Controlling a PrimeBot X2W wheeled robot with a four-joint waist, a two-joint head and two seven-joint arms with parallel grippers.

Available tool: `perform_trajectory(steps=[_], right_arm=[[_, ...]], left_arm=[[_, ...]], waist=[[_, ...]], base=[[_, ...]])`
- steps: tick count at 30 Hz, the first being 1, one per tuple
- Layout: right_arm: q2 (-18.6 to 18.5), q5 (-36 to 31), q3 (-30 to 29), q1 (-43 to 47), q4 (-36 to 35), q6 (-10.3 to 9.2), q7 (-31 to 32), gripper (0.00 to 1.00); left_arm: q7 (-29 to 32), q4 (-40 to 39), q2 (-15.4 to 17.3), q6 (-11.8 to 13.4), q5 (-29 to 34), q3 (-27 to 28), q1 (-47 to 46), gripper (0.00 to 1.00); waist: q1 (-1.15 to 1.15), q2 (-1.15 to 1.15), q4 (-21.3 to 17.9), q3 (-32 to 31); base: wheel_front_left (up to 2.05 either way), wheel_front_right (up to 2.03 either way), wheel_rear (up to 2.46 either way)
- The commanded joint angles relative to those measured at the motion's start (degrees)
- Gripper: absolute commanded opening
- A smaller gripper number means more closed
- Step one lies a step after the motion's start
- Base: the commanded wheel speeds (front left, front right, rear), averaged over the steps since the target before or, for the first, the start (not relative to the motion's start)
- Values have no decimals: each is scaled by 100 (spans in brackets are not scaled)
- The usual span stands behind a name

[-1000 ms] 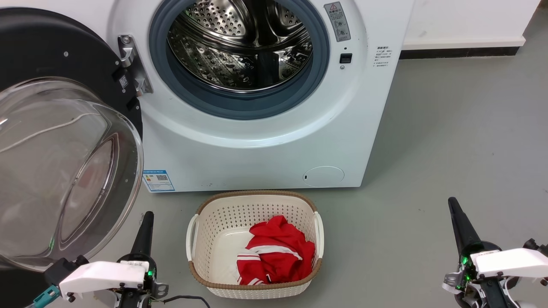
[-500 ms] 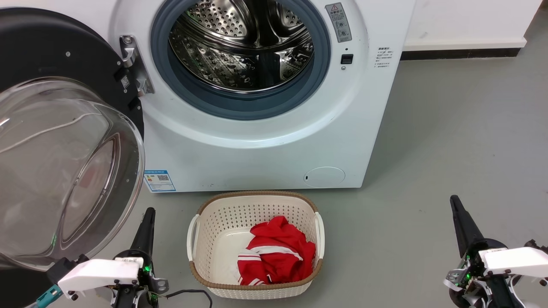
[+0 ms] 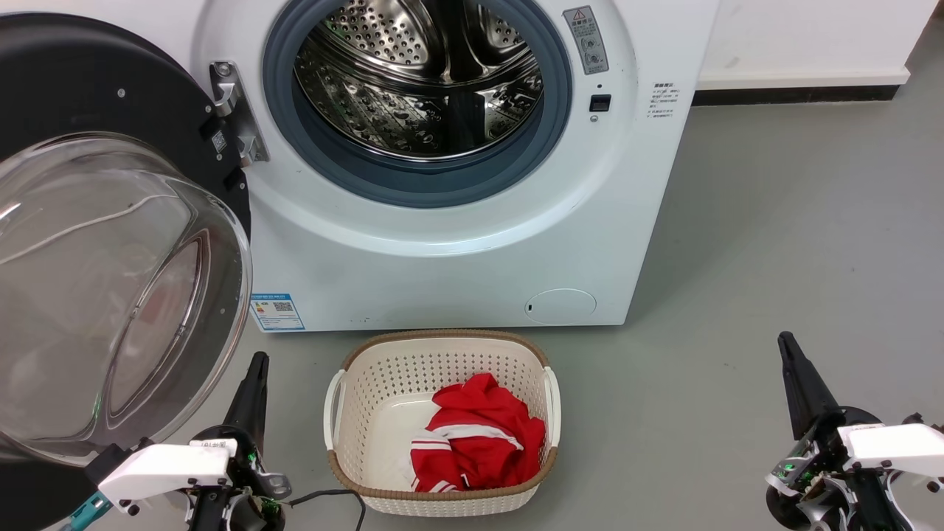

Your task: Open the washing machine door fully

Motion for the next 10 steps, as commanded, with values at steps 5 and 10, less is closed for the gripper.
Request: perform_trajectory(steps=[5, 10], right_arm=[[18, 265, -41, -85, 36, 0, 90, 0], [27, 245, -52, -82, 37, 0, 87, 0]], left_arm=[[80, 41, 14, -49, -277, 27, -102, 0], [79, 38, 14, -48, -269, 26, -104, 0]], waist=[[0, 0, 8, -5], [0, 0, 9, -6]], base=[[0, 0, 0], [0, 0, 0]])
